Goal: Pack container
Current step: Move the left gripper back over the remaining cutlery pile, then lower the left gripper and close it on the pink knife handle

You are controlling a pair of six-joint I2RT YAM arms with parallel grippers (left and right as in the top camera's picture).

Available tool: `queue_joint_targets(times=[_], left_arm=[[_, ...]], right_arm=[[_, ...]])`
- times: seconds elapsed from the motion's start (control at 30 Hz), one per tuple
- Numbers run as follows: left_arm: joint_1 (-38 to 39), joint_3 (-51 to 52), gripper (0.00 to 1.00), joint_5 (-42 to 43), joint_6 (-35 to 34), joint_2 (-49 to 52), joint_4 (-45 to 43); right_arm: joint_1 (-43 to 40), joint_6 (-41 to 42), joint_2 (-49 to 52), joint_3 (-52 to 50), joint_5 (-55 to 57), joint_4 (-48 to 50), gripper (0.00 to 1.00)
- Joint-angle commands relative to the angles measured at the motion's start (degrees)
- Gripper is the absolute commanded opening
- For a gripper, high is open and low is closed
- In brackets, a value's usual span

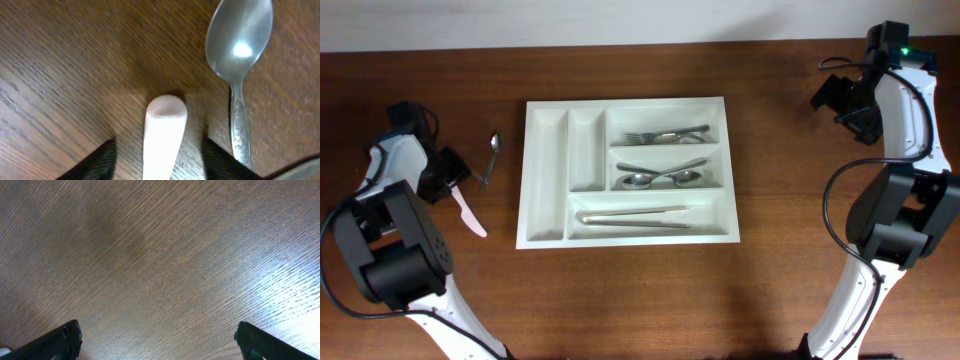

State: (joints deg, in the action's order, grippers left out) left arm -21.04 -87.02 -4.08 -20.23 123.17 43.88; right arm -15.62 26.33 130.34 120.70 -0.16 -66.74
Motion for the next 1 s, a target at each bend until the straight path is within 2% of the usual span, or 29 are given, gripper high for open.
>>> queue_joint_targets(times=[0.0, 0.1, 0.2, 0.27, 0.4, 0.53, 0.77, 0.97], left_arm=[[-0.02, 4.87, 0.52, 1.77, 1.01, 3.48, 0.66], [-0.02, 5.53, 0.49, 1.75, 1.03, 3.48, 0.66], [-0.02, 5.62, 0.36, 1.77, 0.98, 3.48, 0.63], [-0.02, 5.62, 0.36, 1.77, 0.55, 3.48, 0.63], [-0.02, 5.62, 0.28, 1.77, 0.52, 3.48, 0.63], [-0.02, 5.62, 0.16, 1.77, 0.52, 3.48, 0.63], [-0.02, 5.18, 0.1, 1.79, 0.39, 3.45, 1.07], [-0.02, 0.42, 0.05, 1.77, 0.42, 3.45, 5.49]], right_arm=[[-0.2, -0.39, -0.63, 1.09, -0.28, 0.17, 0.99], [-0.22, -0.39, -0.63, 1.09, -0.28, 0.17, 0.99], [-0.22, -0.39, -0.63, 1.09, -0.31, 0.17, 0.99], [-0.2, -0.39, -0.63, 1.09, -0.28, 0.17, 0.99], [-0.2, -0.39, -0.63, 1.09, -0.31, 0.17, 0.99], [-0.22, -0.39, -0.63, 1.09, -0.28, 0.17, 0.99], [-0.22, -0.39, -0.63, 1.09, -0.28, 0.17, 0.99], [-0.2, -0.39, -0.63, 1.09, -0.31, 0.17, 0.99]])
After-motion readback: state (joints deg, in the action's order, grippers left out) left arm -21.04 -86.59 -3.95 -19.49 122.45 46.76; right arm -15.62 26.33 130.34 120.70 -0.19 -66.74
